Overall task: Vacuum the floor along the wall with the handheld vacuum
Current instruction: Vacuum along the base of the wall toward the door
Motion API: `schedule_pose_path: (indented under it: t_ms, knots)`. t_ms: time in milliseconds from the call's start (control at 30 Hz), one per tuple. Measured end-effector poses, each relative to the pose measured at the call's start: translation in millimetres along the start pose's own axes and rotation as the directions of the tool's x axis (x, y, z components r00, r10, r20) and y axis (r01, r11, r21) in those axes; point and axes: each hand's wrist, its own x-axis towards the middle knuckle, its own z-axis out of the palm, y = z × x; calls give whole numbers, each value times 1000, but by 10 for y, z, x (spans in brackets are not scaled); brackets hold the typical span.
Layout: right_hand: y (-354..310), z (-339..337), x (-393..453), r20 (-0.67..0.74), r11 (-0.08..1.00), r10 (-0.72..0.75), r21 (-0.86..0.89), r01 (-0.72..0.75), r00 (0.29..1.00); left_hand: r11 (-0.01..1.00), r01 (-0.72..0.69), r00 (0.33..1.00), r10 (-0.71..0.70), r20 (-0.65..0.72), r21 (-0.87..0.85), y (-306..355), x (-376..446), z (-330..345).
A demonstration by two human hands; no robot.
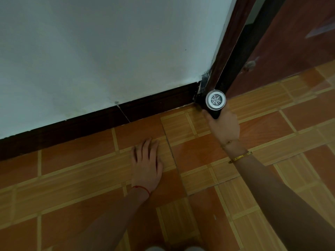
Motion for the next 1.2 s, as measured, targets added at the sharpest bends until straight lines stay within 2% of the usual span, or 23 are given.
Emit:
schedule_pose_path:
  t_ms: [167, 267, 367, 433, 567, 633, 733, 867, 967, 1200]
  knots:
    - [-154, 147, -158, 102, 987, -155, 48, 151, 983, 1000, 3, 1000, -4, -10, -10, 1, -6, -11]
    - [-224, 208, -203, 152, 981, -169, 123, 151, 974, 1000, -6, 1000, 6, -5, -24, -5, -8, -16]
    - [-219, 229, -215, 202, 978, -193, 116, 173, 960, 999, -3, 1000, 3, -4, -47, -11, 3, -15]
    - [-200, 235, -216, 172, 983, -177, 78, 166, 969, 998, -3, 1000, 3, 3, -56, -21, -4, -35]
    - [-117, 221, -185, 48, 997, -42, 70, 38, 998, 999, -10, 1000, 11, 18, -36, -124, -89, -105]
    - [-115, 242, -208, 48, 997, -47, 55, 44, 998, 1000, 16, 1000, -16, 15, -18, -226, -151, -128]
    - [-241, 363, -345, 95, 993, -115, 36, 112, 989, 998, 64, 998, -64, 5, -3, -393, -227, -158]
    - [-543, 655, -618, 189, 963, -261, 121, 242, 947, 991, 137, 990, -137, -10, -1, -530, -306, -240]
    - [-696, 807, -763, 250, 950, -305, 144, 276, 919, 985, 175, 985, -175, -6, 5, -583, -382, -296]
    - [-547, 678, -684, 57, 973, -165, 176, 153, 985, 975, 224, 975, -223, -20, 13, -772, -589, -353]
